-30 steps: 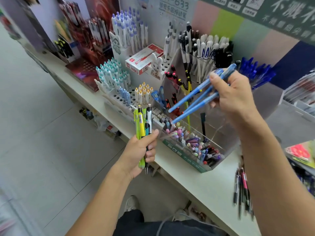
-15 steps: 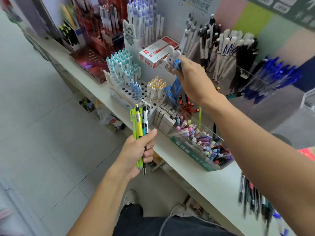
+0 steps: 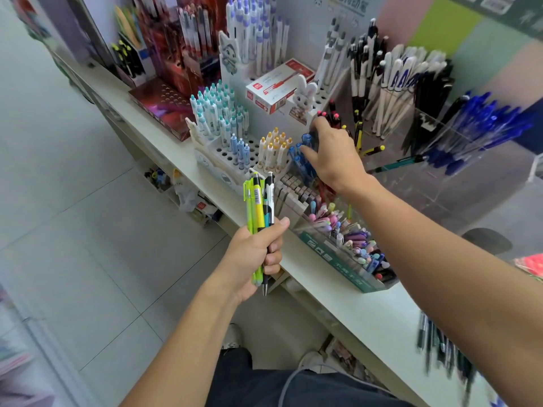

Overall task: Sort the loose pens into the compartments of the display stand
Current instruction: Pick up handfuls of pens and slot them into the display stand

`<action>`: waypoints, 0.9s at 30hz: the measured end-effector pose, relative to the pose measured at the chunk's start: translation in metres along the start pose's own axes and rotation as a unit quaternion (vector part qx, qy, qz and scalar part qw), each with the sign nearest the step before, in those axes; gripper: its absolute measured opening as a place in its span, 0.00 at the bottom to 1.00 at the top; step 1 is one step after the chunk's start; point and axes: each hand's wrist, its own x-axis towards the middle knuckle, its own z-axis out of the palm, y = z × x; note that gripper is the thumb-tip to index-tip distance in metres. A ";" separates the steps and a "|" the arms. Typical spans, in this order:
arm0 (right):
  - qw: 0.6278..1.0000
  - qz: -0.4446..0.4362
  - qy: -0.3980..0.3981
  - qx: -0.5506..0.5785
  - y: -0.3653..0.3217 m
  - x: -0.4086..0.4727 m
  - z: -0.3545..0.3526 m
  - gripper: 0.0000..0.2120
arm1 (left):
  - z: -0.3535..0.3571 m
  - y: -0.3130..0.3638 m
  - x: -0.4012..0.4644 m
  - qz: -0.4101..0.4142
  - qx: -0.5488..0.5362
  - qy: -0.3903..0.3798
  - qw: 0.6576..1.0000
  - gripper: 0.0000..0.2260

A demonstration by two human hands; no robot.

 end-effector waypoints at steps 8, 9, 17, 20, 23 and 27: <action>0.998 -0.057 0.001 0.018 0.009 -0.011 0.002 0.22 | 0.005 0.006 -0.004 -0.024 0.008 -0.039 0.999 0.08; 0.998 -0.050 0.008 0.047 0.011 -0.011 0.000 0.24 | 0.006 0.006 -0.003 -0.030 0.002 -0.052 0.998 0.07; 0.996 -0.027 0.012 0.088 0.015 -0.013 -0.003 0.09 | 0.029 0.000 0.004 -0.053 -0.018 -0.079 0.995 0.03; 0.988 0.019 -0.006 0.156 0.011 -0.033 -0.024 0.10 | 0.038 0.000 0.006 -0.037 0.002 -0.088 0.995 0.04; 0.921 0.129 -0.063 0.361 0.016 -0.072 -0.058 0.20 | 0.048 0.006 0.008 -0.021 0.033 -0.118 0.992 0.06; 0.839 0.157 -0.095 0.513 0.030 -0.107 -0.085 0.14 | 0.073 0.013 0.013 -0.023 0.099 -0.168 0.980 0.07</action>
